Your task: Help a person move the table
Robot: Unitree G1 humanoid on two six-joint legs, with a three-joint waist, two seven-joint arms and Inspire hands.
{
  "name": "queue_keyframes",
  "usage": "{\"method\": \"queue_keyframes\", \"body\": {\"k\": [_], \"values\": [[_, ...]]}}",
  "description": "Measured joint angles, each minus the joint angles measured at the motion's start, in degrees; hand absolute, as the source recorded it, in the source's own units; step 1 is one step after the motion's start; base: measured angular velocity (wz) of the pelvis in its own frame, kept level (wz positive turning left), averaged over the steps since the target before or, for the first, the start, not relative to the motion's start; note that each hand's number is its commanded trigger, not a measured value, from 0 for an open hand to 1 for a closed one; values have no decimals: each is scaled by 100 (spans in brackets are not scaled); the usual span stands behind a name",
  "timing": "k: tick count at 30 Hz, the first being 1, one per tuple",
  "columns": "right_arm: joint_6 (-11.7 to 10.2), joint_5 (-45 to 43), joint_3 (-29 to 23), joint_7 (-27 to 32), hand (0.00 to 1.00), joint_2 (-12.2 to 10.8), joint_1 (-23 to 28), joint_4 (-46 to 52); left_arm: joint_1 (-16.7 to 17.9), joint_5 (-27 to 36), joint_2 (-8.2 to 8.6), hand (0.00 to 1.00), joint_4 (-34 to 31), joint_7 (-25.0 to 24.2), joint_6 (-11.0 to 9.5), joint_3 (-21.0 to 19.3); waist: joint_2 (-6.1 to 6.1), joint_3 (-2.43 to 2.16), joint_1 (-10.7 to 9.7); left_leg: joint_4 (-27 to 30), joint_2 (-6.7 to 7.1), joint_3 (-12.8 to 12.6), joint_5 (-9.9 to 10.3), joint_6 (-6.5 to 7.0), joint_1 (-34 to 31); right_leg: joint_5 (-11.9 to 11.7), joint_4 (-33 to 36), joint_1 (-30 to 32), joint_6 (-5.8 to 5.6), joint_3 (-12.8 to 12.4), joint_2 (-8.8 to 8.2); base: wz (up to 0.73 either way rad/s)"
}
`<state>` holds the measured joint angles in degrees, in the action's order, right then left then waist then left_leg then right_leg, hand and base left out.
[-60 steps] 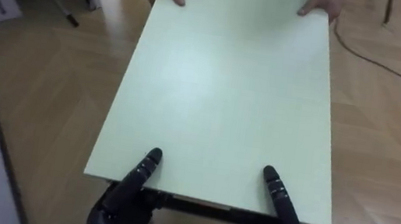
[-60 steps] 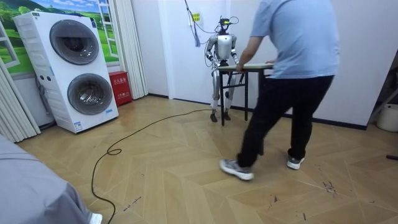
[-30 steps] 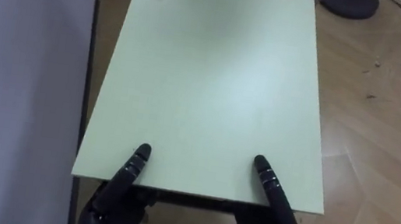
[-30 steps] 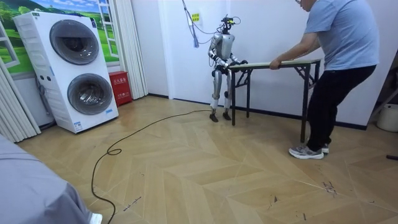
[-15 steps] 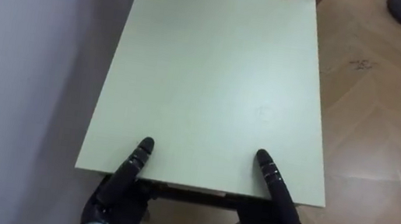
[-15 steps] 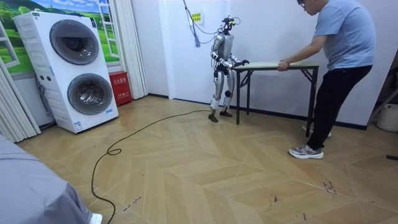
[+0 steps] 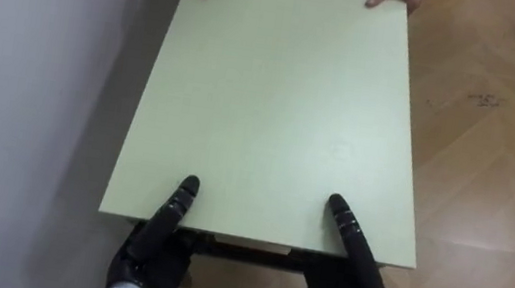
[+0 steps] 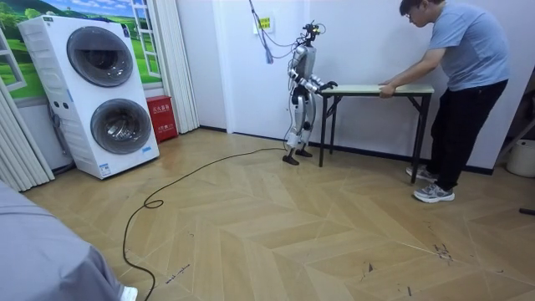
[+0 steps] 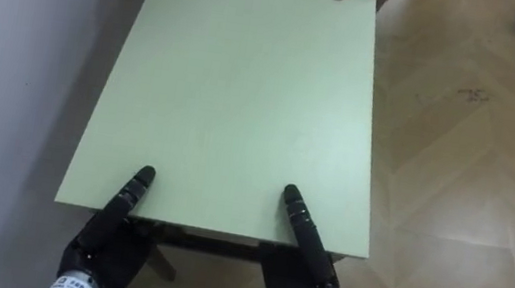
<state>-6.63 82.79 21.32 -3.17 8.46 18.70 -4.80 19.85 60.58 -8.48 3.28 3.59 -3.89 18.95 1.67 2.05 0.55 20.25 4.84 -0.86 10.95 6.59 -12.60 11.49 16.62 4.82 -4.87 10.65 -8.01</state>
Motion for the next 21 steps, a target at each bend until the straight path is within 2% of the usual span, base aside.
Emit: {"method": "queue_keyframes", "body": {"k": [3,6,10,21], "values": [[0,9,15,32,100,-11,4,-12,7,0,2,100,1,1,11,7,-42,5,-4,-75,4,-9,-1,2,76,-1,-19,-36,1,-161,14,-1],[4,25,64,104,100,-28,9,-28,41,-15,-5,100,19,7,25,-23,-172,2,6,-219,21,-46,-1,1,226,-9,-261,-207,7,-437,45,-4],[3,37,52,101,100,-18,18,-31,41,-59,7,100,16,5,31,-22,-187,1,5,-271,29,-61,-1,1,262,-52,-414,-272,-3,-578,59,0],[47,14,-3,101,100,-98,26,-170,47,-103,20,100,124,6,46,-34,-184,2,-8,-313,20,-73,0,-1,383,-54,-411,-373,-3,-590,70,0]]}}
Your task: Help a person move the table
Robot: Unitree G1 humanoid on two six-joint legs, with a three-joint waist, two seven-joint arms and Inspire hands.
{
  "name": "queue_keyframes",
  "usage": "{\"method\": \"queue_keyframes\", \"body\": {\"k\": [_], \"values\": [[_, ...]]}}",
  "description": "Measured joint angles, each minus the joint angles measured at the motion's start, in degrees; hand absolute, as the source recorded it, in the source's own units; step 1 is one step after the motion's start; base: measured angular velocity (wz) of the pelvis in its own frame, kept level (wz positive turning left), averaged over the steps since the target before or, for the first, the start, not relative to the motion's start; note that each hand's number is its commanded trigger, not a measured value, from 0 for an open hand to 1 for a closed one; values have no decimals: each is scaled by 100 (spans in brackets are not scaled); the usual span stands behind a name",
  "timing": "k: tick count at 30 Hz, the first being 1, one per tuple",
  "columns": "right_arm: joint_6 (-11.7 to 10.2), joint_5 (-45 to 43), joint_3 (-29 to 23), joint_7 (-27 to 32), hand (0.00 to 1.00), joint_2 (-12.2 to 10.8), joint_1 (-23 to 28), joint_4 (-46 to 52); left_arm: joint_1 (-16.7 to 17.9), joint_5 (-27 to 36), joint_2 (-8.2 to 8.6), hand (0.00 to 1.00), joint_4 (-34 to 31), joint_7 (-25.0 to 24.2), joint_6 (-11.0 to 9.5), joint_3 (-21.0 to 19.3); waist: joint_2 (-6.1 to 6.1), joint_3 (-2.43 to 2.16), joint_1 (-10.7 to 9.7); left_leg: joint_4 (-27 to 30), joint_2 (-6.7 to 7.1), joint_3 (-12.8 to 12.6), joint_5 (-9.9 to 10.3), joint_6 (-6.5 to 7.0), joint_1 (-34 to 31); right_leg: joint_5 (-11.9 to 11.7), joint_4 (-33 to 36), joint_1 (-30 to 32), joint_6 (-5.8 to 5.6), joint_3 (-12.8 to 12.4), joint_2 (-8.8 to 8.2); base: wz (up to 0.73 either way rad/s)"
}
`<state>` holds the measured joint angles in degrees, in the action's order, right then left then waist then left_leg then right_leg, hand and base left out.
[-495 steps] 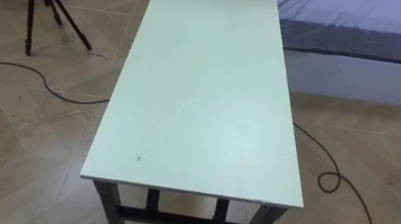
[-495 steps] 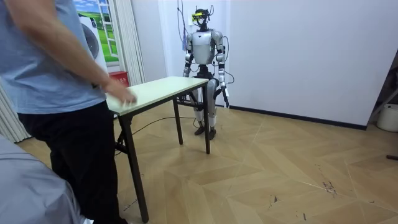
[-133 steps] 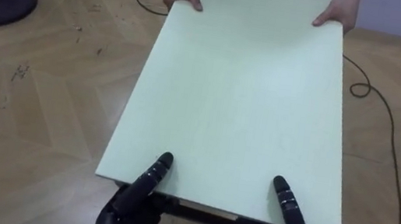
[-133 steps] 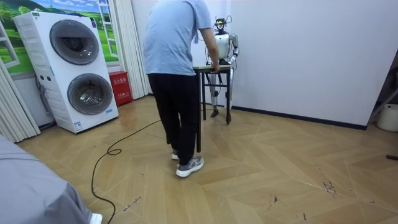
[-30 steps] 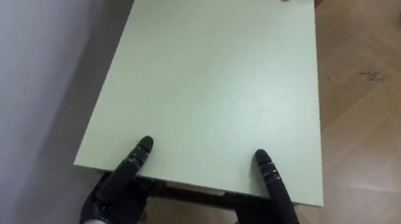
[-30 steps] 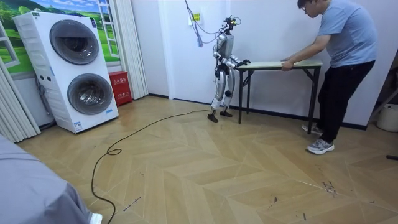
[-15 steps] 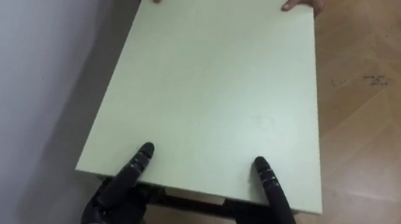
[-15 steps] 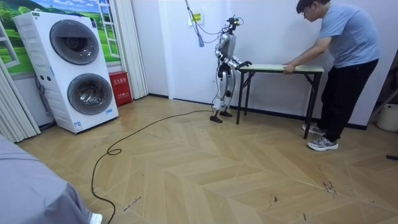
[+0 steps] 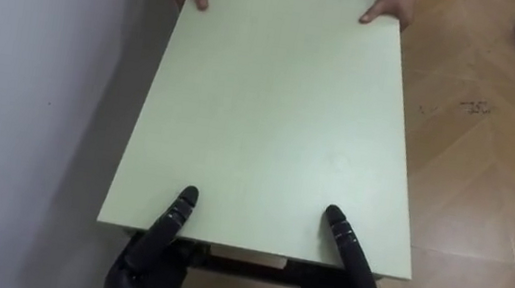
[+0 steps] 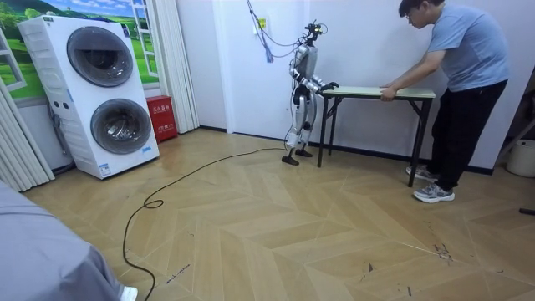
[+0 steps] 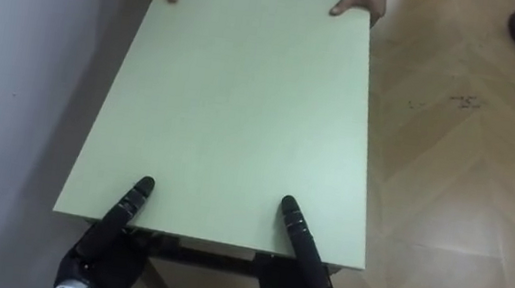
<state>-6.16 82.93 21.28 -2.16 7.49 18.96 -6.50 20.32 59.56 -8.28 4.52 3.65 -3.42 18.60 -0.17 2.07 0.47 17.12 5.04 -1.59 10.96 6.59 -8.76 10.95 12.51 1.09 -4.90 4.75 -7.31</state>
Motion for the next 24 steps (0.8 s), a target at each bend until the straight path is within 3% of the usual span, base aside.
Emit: {"method": "queue_keyframes", "body": {"k": [13,16,17,18,19,22,24], "values": [[17,-26,-18,-48,100,-35,-54,-259,-98,7,143,100,470,-288,-35,-112,40,-15,15,-101,-35,-6,4,-7,248,-35,-5,-203,12,61,31,0],[35,-66,-21,-83,100,-59,-54,-333,-99,6,209,100,621,-430,-35,-201,50,-46,14,-147,-37,-9,3,-9,317,-38,-7,-244,14,106,32,0],[43,-69,-22,-114,82,-70,-54,-398,-99,6,226,63,685,-456,-35,-213,57,-63,11,-156,-39,-7,3,-9,366,-39,-8,-297,14,143,32,0],[65,-69,-34,-115,26,-75,-52,-430,-99,6,248,36,735,-467,-35,-220,59,-71,9,-181,-39,-5,3,-9,418,-41,-10,-339,16,168,31,0],[76,-70,-39,-115,0,-75,-52,-440,-100,5,256,0,752,-473,-35,-225,59,-71,9,-185,-40,-5,3,-9,437,-41,-10,-357,17,173,31,0],[124,-79,-69,-169,0,-88,-56,-494,-109,0,264,0,805,-512,-29,-255,58,-72,8,-186,-38,-4,5,-12,474,-56,-91,-413,16,176,32,0],[139,-276,-91,-650,0,-54,-78,-737,-103,-247,186,0,814,-574,-13,-270,86,-78,4,-184,-38,-11,5,-12,470,-56,-97,-421,16,175,32,-4]]}}
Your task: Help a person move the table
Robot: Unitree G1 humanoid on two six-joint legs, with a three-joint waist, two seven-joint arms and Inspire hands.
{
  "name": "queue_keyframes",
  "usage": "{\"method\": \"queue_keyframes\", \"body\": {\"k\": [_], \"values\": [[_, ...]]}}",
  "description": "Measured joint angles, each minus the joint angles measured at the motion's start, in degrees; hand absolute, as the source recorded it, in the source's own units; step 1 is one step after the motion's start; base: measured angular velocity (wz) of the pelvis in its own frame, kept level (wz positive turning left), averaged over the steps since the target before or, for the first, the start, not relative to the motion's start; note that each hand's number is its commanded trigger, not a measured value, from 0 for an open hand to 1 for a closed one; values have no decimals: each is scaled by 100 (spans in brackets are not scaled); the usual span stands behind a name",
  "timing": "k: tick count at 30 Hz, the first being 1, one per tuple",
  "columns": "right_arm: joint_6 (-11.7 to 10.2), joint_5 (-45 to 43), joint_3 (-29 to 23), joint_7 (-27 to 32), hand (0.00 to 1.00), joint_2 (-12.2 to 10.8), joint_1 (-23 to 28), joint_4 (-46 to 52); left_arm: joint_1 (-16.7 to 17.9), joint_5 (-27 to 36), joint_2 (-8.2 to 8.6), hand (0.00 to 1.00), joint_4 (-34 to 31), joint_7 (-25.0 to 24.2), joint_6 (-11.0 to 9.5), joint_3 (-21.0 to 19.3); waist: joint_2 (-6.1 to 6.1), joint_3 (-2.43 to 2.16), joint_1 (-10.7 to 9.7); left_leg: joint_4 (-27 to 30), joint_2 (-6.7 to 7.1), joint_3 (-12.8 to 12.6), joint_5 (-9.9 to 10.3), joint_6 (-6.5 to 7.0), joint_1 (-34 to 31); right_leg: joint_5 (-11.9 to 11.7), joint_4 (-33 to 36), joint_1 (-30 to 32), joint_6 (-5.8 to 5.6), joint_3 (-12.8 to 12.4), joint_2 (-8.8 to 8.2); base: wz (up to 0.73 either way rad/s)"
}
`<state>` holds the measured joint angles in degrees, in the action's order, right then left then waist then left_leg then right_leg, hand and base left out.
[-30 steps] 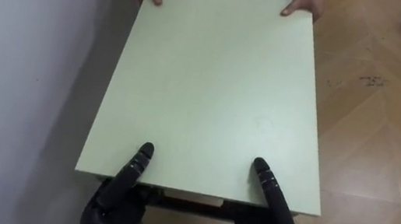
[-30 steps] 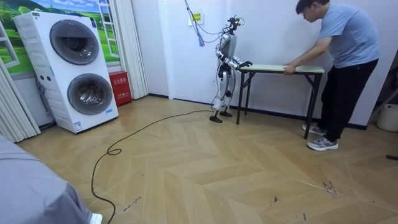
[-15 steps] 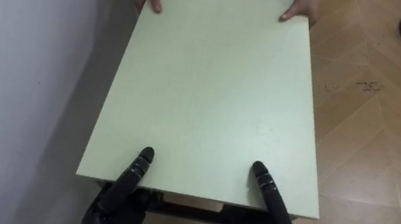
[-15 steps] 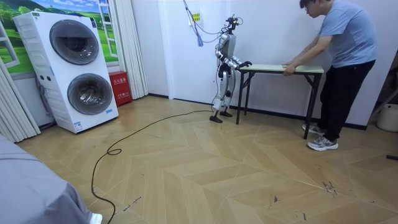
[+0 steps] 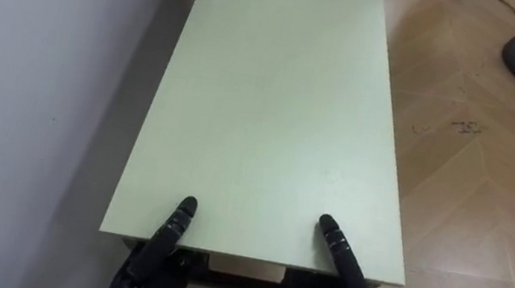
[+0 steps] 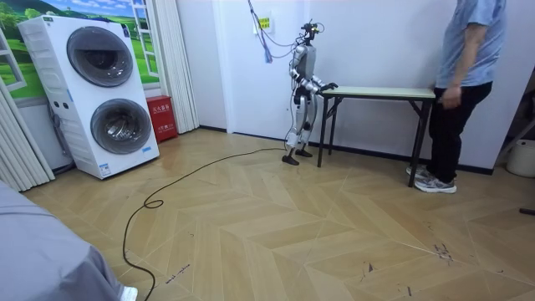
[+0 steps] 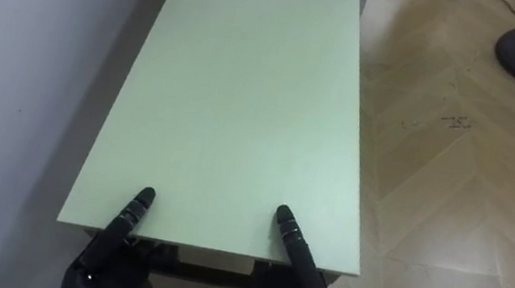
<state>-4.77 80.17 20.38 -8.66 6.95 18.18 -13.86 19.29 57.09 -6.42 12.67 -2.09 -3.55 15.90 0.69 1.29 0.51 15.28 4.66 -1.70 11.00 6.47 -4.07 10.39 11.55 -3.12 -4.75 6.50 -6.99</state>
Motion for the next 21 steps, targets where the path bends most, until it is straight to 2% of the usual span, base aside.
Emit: {"method": "queue_keyframes", "body": {"k": [3,6,9,11,19,21], "values": [[67,-431,3,-470,0,122,-32,-112,-19,-559,-190,0,-1,-200,21,9,20,-13,-8,-4,-9,5,-5,-9,45,1,-4,-38,-1,-1,3,-3],[118,-757,4,-561,0,193,-44,-151,-44,-698,-274,0,0,-267,29,12,-5,-15,-16,-61,-10,15,-8,-33,84,0,-53,-96,-2,35,7,-1],[121,-885,4,-783,0,197,-47,-266,-55,-733,-402,0,65,-384,28,20,-63,-3,-22,-64,-28,9,-35,-73,67,-7,-93,-88,-12,173,16,-7],[120,-882,0,-922,0,205,-54,-431,-92,-730,-417,0,209,-464,28,49,-81,-18,-25,-62,-41,8,-45,-90,67,-7,-92,-89,-12,221,28,0],[127,-881,-26,-1215,0,170,-142,-790,-188,-789,-440,0,835,-642,28,129,-81,-31,-20,-61,-104,-1,-87,-161,57,-58,-94,-79,65,339,107,-1],[183,-941,-45,-1284,0,179,-166,-855,-208,-835,-438,0,1000,-654,39,124,-57,-50,-19,-70,-113,-3,-95,-176,76,-58,-94,-86,66,354,116,0]]}}
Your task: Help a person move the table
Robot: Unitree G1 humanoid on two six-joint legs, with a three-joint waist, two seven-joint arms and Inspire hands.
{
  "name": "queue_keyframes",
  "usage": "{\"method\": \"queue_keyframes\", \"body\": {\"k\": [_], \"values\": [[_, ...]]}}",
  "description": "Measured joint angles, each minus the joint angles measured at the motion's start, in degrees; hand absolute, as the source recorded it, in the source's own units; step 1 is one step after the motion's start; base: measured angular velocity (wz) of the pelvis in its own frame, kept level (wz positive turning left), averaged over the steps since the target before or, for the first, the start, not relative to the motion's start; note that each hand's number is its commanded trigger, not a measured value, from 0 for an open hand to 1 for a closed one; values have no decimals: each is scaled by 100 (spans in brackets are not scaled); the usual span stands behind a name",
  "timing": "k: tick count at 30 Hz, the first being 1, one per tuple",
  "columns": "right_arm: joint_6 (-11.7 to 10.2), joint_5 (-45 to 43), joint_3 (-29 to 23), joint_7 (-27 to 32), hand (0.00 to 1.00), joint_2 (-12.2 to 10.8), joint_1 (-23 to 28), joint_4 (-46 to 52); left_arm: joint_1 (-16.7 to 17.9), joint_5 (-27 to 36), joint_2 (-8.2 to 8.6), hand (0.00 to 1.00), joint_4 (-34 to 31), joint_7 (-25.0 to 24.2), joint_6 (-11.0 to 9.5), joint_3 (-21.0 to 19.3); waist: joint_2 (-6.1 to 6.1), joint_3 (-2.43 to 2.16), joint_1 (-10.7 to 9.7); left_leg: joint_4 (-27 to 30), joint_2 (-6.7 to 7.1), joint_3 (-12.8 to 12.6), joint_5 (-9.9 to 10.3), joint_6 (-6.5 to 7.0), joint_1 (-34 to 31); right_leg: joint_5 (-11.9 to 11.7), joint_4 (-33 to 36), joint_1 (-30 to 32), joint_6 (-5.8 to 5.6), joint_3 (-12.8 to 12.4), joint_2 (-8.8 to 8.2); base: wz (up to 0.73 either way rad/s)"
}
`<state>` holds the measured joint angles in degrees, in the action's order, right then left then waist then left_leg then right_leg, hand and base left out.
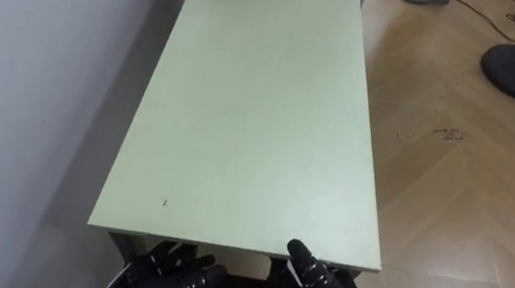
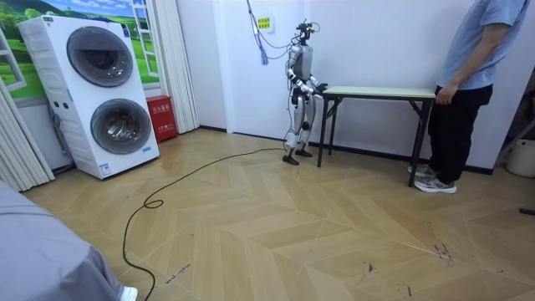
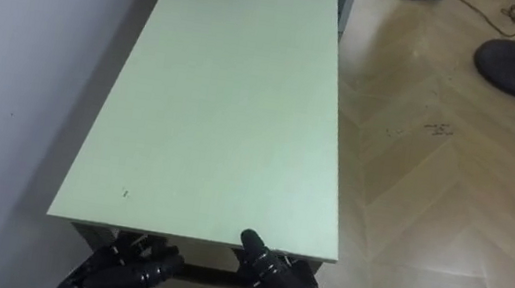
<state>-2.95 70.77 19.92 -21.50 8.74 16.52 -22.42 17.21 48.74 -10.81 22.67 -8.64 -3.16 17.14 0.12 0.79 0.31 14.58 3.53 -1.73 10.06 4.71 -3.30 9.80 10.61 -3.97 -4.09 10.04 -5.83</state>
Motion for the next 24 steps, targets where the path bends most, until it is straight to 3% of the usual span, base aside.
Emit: {"method": "queue_keyframes", "body": {"k": [7,12,17,24], "values": [[125,-363,-124,-145,0,26,-57,-484,-5,-144,2,0,107,-104,111,-12,7,-6,-4,-17,-14,3,-5,-7,56,-2,-5,-17,4,25,0,0],[139,-636,-119,-99,0,94,-240,-1548,-119,-149,-18,0,944,-101,109,-6,-8,-4,-2,-85,-9,12,-7,-11,89,-3,-7,-60,5,26,0,-1],[122,-952,-167,-38,0,136,-248,-2013,-139,-167,-13,0,1257,-96,39,-11,-56,-22,-3,-110,-9,12,-25,-30,73,-3,-6,-22,5,25,11,0],[43,-2007,-742,-27,0,117,-396,-2962,-139,-446,-25,0,1856,-33,-24,-182,-85,-16,0,-150,-16,-3,-23,-34,93,-3,-26,-13,5,26,17,-1]]}}
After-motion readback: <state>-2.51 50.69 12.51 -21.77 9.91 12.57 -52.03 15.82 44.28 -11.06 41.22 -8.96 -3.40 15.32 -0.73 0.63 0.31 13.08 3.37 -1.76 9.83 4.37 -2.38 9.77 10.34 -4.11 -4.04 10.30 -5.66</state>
